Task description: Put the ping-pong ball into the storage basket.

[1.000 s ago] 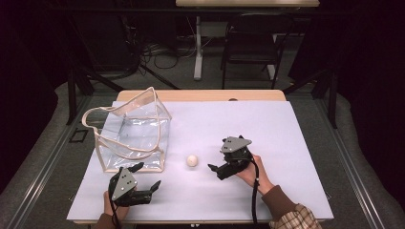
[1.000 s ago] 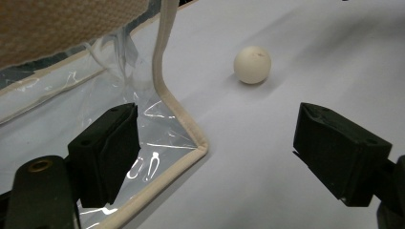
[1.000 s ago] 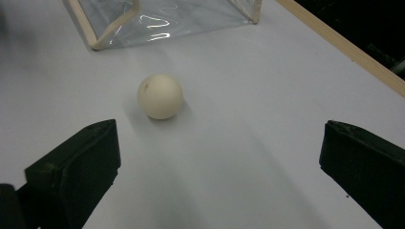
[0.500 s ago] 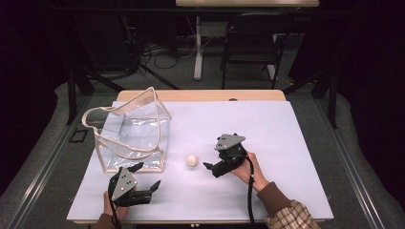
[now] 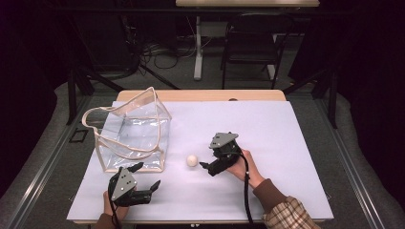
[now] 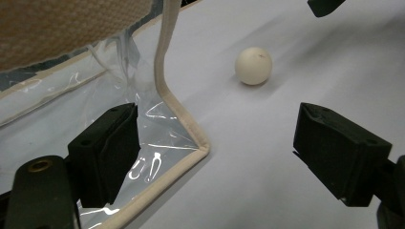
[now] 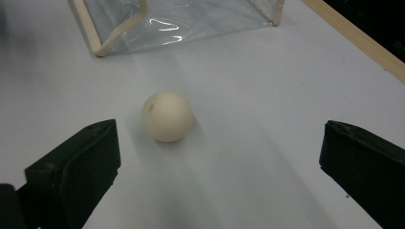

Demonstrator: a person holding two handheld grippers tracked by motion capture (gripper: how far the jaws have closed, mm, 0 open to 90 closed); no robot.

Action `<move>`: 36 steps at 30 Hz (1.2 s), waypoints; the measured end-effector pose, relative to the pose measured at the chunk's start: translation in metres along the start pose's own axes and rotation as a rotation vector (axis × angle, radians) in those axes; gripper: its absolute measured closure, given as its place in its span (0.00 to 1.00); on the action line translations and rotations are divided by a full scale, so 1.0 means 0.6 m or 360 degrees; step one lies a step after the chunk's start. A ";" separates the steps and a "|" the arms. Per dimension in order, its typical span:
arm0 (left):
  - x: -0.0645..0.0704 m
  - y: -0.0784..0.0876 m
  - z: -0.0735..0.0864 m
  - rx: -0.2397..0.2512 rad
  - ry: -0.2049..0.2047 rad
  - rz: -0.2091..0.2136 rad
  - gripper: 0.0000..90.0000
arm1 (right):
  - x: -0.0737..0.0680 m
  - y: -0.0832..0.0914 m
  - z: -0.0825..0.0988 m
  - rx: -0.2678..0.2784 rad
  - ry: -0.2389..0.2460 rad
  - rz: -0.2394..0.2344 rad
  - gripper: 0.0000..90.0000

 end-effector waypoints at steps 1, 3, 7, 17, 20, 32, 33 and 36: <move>0.000 0.000 0.000 0.0000 0.0000 0.0000 0.18 | 0.001 -0.002 -0.001 0.0003 0.0002 0.0000 0.00; 0.000 0.000 0.000 0.0000 0.0001 0.0000 0.18 | 0.001 -0.003 -0.002 0.0001 -0.0005 -0.0003 0.00; 0.000 0.000 0.000 0.0000 0.0001 -0.0002 0.18 | 0.004 -0.006 -0.006 -0.0012 0.0007 -0.0009 0.00; 0.000 0.000 0.000 0.0001 0.0000 -0.0003 0.18 | 0.006 -0.016 -0.016 -0.0023 0.0007 -0.0023 0.00; 0.000 0.000 0.000 0.0001 -0.0003 -0.0002 0.18 | 0.005 -0.019 -0.018 -0.0027 0.0011 -0.0032 0.00; 0.000 0.000 0.000 0.0008 0.0004 0.0000 0.18 | -0.007 -0.033 -0.030 -0.0037 0.0021 -0.0074 0.00; 0.000 0.000 0.000 0.0008 0.0004 -0.0001 0.18 | -0.008 -0.034 -0.030 -0.0039 0.0021 -0.0081 0.00; 0.000 0.001 0.000 0.0008 0.0004 -0.0001 0.18 | -0.010 -0.038 -0.030 -0.0060 0.0024 -0.0104 0.00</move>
Point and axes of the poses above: each handheld gripper's, and its own axes: y roughly backward along the jaws, z roughly out of its underside, x roughly to its right, the point moved 5 cm from there along -y, roughly forward along the jaws, and after that the axes turned 8 degrees about -x, right-handed, at the moved point
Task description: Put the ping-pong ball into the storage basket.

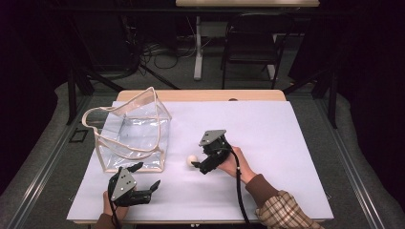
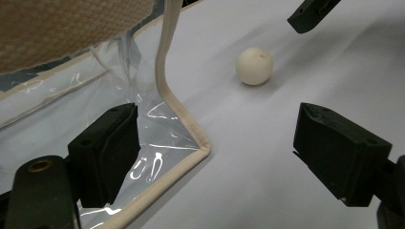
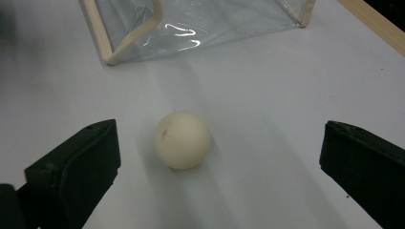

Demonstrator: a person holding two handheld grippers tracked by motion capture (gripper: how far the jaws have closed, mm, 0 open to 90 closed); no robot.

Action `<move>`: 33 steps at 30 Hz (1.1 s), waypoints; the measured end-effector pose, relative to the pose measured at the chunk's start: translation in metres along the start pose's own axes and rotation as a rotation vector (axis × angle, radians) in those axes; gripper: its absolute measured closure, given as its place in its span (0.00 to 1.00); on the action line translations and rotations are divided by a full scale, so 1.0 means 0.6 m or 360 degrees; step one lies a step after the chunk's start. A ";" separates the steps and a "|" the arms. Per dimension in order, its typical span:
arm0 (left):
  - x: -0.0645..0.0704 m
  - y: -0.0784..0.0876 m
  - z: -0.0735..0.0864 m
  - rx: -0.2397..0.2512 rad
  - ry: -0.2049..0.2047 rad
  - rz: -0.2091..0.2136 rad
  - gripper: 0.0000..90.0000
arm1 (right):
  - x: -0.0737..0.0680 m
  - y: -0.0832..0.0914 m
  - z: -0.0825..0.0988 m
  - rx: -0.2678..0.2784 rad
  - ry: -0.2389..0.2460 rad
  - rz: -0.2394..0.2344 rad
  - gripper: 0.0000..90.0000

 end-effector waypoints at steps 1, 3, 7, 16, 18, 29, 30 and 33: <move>0.000 0.000 0.000 0.0000 0.0000 0.0000 0.18 | 0.000 -0.001 0.000 -0.0007 -0.0001 -0.0002 0.00; 0.000 0.000 0.000 0.0000 0.0000 0.0001 0.18 | -0.003 -0.005 0.000 -0.0011 -0.0008 -0.0021 0.00; 0.000 0.000 0.000 0.0001 -0.0004 -0.0001 0.18 | -0.005 -0.010 0.000 -0.0023 -0.0014 -0.0032 0.00; -0.001 0.001 0.000 0.0003 -0.0004 -0.0004 0.18 | -0.010 -0.022 -0.002 -0.0044 0.0007 -0.0056 0.00; -0.001 0.001 0.000 0.0003 -0.0004 -0.0005 0.18 | -0.011 -0.024 -0.002 -0.0040 0.0002 -0.0065 0.00; -0.001 0.001 0.000 0.0003 -0.0009 -0.0001 0.18 | -0.014 -0.039 0.001 -0.0071 -0.0024 -0.0103 0.00; -0.001 0.001 0.000 0.0003 -0.0010 -0.0002 0.18 | -0.014 -0.040 0.001 -0.0073 -0.0024 -0.0104 0.00; -0.001 0.001 0.000 0.0004 -0.0009 -0.0001 0.18 | -0.015 -0.044 0.002 -0.0079 -0.0034 -0.0118 0.01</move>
Point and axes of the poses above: each handheld gripper's, and its own axes: y roughly backward along the jaws, z roughly out of its underside, x roughly to its right, the point moved 5 cm from there along -y, roughly forward along the jaws, and after that the axes turned 8 degrees about -x, right-handed, at the moved point
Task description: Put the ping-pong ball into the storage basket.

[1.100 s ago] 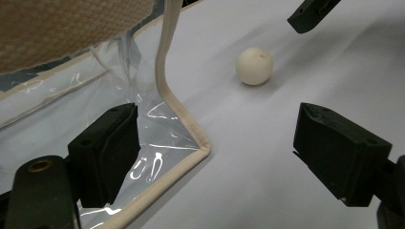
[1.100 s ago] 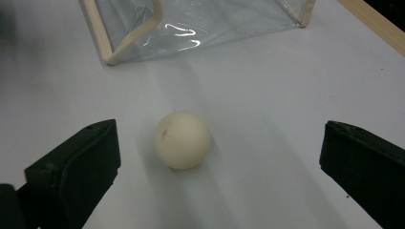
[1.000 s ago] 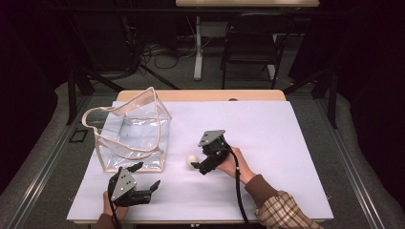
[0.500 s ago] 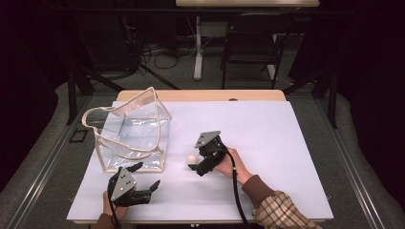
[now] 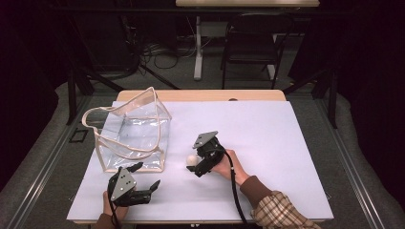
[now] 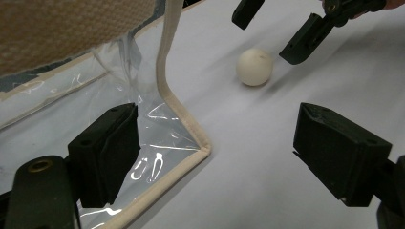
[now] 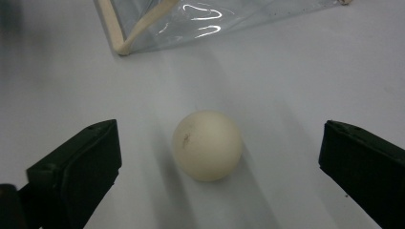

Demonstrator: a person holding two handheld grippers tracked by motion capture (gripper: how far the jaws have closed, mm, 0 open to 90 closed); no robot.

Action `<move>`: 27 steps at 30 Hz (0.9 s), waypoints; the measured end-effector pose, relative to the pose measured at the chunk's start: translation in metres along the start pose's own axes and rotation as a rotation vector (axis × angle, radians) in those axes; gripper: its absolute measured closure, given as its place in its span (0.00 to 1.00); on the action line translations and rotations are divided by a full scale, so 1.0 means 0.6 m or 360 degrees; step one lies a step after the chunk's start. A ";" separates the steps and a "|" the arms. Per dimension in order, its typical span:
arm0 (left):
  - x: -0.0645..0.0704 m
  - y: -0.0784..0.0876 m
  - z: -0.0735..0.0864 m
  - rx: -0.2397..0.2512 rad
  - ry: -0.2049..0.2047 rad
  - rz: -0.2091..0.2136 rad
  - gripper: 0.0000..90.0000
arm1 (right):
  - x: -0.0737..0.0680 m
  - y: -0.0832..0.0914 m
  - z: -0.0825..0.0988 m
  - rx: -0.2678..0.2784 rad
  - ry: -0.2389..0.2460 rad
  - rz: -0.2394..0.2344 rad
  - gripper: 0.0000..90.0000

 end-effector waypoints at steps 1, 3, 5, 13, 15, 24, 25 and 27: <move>0.000 0.000 0.000 -0.0001 -0.0002 0.0000 0.18 | -0.001 -0.002 0.000 -0.0006 -0.0004 -0.0015 0.04; 0.000 0.000 0.000 0.0003 0.0006 -0.0001 0.18 | -0.003 -0.004 0.001 -0.0015 -0.0006 -0.0023 0.08; 0.000 0.000 0.000 0.0003 0.0006 -0.0001 0.18 | -0.004 -0.006 0.000 -0.0018 -0.0003 -0.0032 0.12; 0.000 0.000 0.000 0.0003 0.0008 -0.0002 0.18 | -0.010 -0.018 0.003 -0.0088 0.0000 -0.0042 0.25; -0.001 0.000 0.000 0.0002 0.0004 -0.0001 0.18 | -0.010 -0.021 0.004 -0.0106 -0.0006 -0.0041 0.29; -0.001 0.000 0.000 0.0005 0.0007 -0.0004 0.18 | -0.011 -0.028 0.003 -0.0129 0.0010 -0.0023 0.43; -0.001 0.000 0.000 0.0005 0.0007 -0.0004 0.18 | -0.010 -0.028 0.003 -0.0128 0.0007 -0.0017 0.44; -0.001 0.000 0.000 0.0002 0.0008 -0.0002 0.18 | -0.010 -0.028 0.004 -0.0134 0.0007 -0.0019 0.46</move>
Point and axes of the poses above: each handheld gripper's, and its own axes: y roughly backward along the jaws, z roughly out of its underside, x roughly to its right, the point moved 5 cm from there along -y, roughly forward along the jaws, and after that the axes turned 8 degrees about -x, right-handed, at the moved point
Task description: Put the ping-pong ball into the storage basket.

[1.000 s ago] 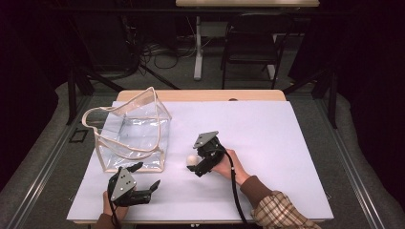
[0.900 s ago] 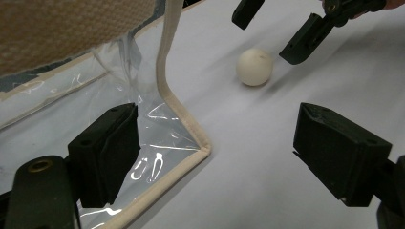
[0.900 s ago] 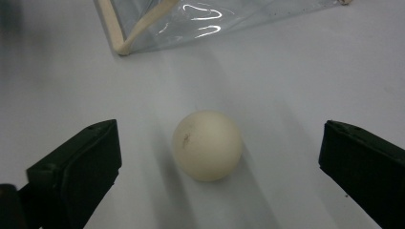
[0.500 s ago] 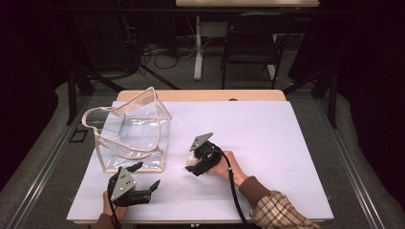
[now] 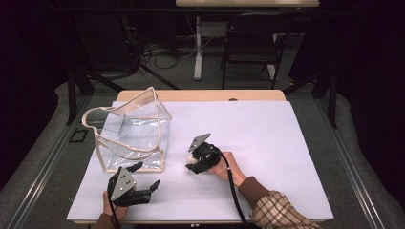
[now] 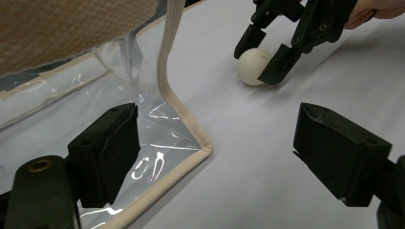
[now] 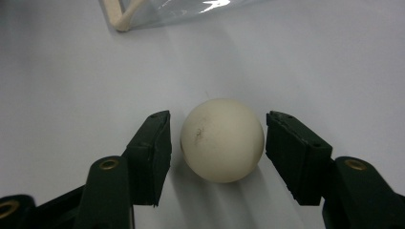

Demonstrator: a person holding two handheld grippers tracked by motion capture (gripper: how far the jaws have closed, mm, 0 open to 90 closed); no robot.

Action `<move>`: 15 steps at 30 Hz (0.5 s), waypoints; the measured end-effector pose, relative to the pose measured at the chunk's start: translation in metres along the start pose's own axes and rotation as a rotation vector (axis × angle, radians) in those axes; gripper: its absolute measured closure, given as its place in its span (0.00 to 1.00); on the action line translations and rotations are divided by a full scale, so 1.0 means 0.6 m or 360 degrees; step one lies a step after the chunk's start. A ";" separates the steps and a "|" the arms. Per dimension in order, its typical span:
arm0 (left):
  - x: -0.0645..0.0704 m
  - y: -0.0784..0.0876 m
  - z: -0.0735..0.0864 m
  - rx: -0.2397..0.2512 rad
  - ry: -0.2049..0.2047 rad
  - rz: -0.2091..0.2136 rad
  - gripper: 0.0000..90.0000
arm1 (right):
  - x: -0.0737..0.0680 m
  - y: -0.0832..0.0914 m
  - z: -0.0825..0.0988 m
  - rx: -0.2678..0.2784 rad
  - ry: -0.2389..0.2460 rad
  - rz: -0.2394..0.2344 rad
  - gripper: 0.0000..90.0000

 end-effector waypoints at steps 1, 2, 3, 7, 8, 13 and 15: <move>0.000 0.000 0.000 0.0001 -0.0001 -0.0001 0.18 | 0.000 -0.001 0.000 0.0000 -0.0001 0.0001 0.47; 0.000 0.000 0.000 0.0002 -0.0002 -0.0001 0.18 | -0.001 -0.001 0.000 -0.0004 -0.0012 -0.0005 0.48; 0.000 0.000 0.000 0.0002 -0.0002 -0.0001 0.18 | -0.001 -0.001 0.000 -0.0004 -0.0012 -0.0005 0.48; 0.000 0.000 0.000 -0.0002 -0.0003 0.0000 0.18 | 0.001 -0.003 0.001 -0.0019 -0.0002 0.0005 0.50; 0.000 0.000 0.000 -0.0002 -0.0003 0.0000 0.18 | 0.000 -0.003 0.001 -0.0020 -0.0009 0.0006 0.53; 0.000 0.000 0.000 -0.0001 -0.0004 -0.0002 0.18 | 0.000 -0.005 0.001 -0.0021 -0.0029 0.0005 0.56; 0.000 0.000 0.000 0.0000 -0.0003 -0.0003 0.18 | 0.000 -0.005 0.001 -0.0021 -0.0027 0.0005 0.56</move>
Point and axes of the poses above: each handheld gripper's, and its own axes: y roughly backward along the jaws, z roughly out of its underside, x roughly to its right, the point moved 5 cm from there along -y, roughly forward along the jaws, and after that the axes turned 8 degrees about -x, right-handed, at the moved point
